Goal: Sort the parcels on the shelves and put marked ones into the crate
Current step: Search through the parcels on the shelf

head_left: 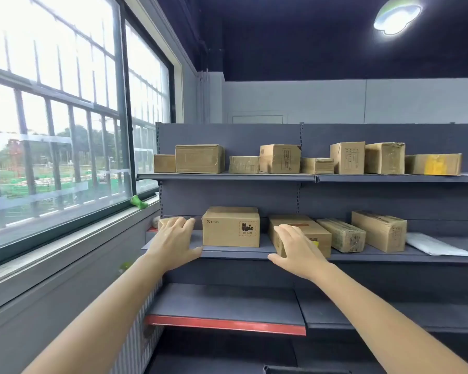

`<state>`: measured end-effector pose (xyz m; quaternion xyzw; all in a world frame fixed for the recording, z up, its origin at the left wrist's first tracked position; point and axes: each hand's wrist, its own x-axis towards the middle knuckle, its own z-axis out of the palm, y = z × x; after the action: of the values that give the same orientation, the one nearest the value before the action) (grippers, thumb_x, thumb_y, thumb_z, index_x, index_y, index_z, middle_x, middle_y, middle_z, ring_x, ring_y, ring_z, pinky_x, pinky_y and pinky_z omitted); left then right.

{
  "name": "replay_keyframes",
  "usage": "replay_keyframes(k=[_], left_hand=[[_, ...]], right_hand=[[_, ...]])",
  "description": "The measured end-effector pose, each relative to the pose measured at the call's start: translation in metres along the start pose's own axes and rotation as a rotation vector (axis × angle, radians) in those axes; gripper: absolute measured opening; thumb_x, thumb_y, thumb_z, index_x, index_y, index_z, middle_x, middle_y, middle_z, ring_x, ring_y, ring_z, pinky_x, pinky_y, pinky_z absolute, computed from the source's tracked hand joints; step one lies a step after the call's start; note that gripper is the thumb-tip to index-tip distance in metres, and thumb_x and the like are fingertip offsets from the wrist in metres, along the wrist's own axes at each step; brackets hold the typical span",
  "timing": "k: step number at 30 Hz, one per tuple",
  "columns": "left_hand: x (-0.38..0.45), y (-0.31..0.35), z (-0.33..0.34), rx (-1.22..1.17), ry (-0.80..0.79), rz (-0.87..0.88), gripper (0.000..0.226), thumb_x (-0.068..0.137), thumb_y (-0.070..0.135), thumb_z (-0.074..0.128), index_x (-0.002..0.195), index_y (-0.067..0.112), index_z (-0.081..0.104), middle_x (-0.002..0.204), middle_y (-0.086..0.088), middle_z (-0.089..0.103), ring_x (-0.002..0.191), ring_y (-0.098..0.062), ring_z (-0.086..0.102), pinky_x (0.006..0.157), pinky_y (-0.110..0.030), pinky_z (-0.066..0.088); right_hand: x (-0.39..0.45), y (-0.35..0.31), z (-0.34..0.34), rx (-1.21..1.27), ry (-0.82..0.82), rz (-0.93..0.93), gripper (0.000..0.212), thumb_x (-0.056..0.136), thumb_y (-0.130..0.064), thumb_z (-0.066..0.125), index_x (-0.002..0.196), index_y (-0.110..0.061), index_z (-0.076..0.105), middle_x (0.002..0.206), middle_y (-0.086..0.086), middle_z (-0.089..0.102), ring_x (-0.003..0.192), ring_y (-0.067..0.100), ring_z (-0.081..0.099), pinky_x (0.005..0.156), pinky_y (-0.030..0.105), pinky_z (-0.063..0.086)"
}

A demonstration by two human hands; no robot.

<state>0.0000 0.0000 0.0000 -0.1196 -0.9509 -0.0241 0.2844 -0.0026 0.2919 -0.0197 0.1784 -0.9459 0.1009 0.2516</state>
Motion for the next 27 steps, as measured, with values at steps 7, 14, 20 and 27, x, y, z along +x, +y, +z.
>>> replay_keyframes(k=[7,14,20,27], left_hand=[[0.013,-0.023,0.026,-0.006,0.012,-0.044,0.066,0.075,0.042,0.061,0.13,0.012,0.042,0.125,-0.008,0.052,0.117,-0.029,0.043,0.095,-0.035,0.037],[0.052,-0.077,0.058,0.054,-0.074,-0.082,0.066,0.077,0.045,0.059,0.131,0.012,0.04,0.131,-0.009,0.047,0.117,-0.03,0.042,0.099,-0.037,0.037],[0.102,-0.13,0.082,0.011,-0.072,-0.071,0.06,0.076,0.043,0.059,0.126,0.014,0.043,0.124,-0.006,0.053,0.116,-0.027,0.045,0.097,-0.037,0.039],[0.17,-0.182,0.102,0.024,-0.045,-0.072,0.064,0.077,0.044,0.059,0.128,0.009,0.041,0.124,-0.011,0.052,0.117,-0.029,0.043,0.098,-0.039,0.039]], right_hand=[[0.045,0.006,0.032,0.047,-0.006,-0.011,0.071,0.085,-0.043,0.056,0.141,-0.011,0.027,0.147,0.003,0.032,0.135,0.019,0.025,0.109,0.033,0.026],[0.116,-0.005,0.082,0.07,-0.033,-0.058,0.073,0.083,-0.045,0.056,0.142,-0.013,0.027,0.149,0.0,0.029,0.137,0.016,0.024,0.108,0.03,0.026],[0.192,-0.016,0.116,0.077,-0.017,-0.077,0.075,0.082,-0.045,0.058,0.142,-0.011,0.028,0.149,0.002,0.03,0.137,0.017,0.024,0.11,0.03,0.025],[0.272,-0.031,0.147,0.064,0.041,-0.115,0.073,0.082,-0.045,0.057,0.142,-0.016,0.028,0.15,-0.002,0.029,0.138,0.013,0.022,0.106,0.029,0.027]])
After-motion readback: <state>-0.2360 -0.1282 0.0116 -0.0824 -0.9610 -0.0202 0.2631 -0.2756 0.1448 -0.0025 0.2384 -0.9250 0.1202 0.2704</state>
